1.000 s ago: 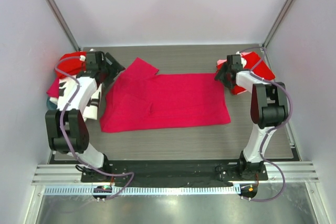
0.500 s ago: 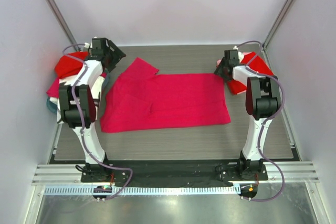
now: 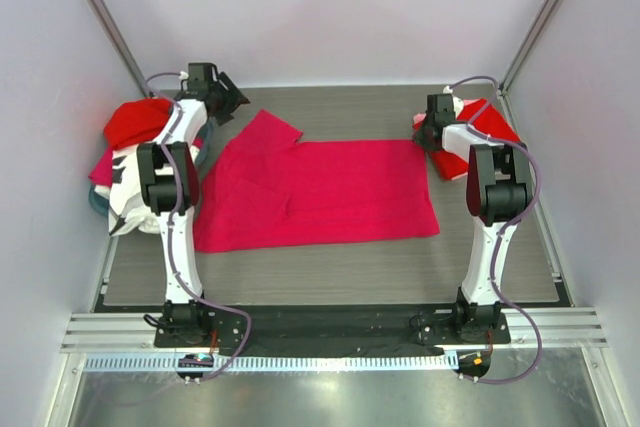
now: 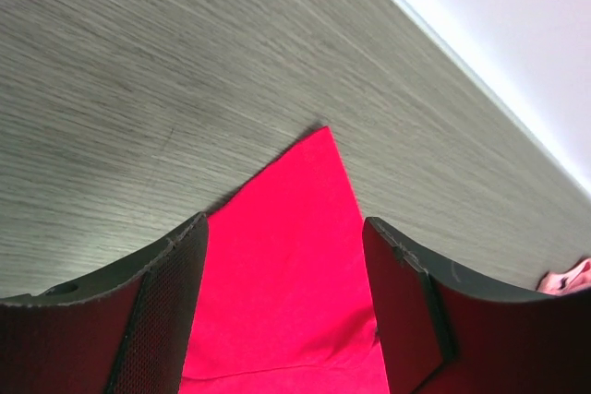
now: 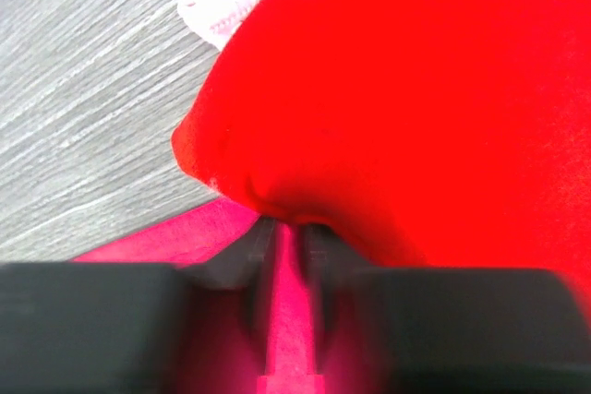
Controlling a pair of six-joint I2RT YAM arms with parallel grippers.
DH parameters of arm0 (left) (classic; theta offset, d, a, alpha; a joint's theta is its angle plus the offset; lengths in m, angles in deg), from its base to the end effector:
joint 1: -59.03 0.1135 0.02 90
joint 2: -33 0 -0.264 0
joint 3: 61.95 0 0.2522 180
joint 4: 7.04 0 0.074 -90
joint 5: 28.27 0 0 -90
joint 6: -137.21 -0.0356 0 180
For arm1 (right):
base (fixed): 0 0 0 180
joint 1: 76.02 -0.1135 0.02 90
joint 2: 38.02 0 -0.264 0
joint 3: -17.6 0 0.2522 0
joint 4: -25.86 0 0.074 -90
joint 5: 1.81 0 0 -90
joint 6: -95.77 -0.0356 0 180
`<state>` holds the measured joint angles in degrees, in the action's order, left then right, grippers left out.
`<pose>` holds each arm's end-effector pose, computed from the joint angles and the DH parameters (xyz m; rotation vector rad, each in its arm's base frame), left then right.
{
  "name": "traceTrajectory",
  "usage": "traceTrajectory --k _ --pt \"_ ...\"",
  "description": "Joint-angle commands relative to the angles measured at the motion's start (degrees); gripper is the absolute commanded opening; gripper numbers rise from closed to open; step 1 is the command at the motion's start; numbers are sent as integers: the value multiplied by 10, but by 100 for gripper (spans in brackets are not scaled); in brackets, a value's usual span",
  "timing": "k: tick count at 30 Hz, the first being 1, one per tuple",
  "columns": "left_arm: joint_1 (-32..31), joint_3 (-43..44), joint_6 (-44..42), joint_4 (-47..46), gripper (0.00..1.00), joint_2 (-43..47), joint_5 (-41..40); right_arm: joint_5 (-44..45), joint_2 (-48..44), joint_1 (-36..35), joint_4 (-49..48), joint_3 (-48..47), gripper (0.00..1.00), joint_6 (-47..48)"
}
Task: Fold and stack the t-shirts
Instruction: Fold the tshirt
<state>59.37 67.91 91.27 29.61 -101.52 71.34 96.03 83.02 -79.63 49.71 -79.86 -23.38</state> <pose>0.5384 -0.0027 0.2092 -0.8046 2.2081 -0.5789 0.4606 0.0242 0.1583 0.5906 2.3170 0.1055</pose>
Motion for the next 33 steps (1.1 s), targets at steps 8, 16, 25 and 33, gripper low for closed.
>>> traceTrajectory --k 8,16,25,33 --pt "2 39 -18 -7 68 -54 53 -3 -3 0 -32 -11 10 8" --pt "-27 78 -21 14 65 -99 42 -28 -11 0 -36 -6 9 3" --pt "-30 89 -28 46 47 -112 39 -40 -20 2 -37 -5 5 1" --pt "-30 96 -42 49 0 -102 -1 -48 -26 1 -32 -5 3 -3"
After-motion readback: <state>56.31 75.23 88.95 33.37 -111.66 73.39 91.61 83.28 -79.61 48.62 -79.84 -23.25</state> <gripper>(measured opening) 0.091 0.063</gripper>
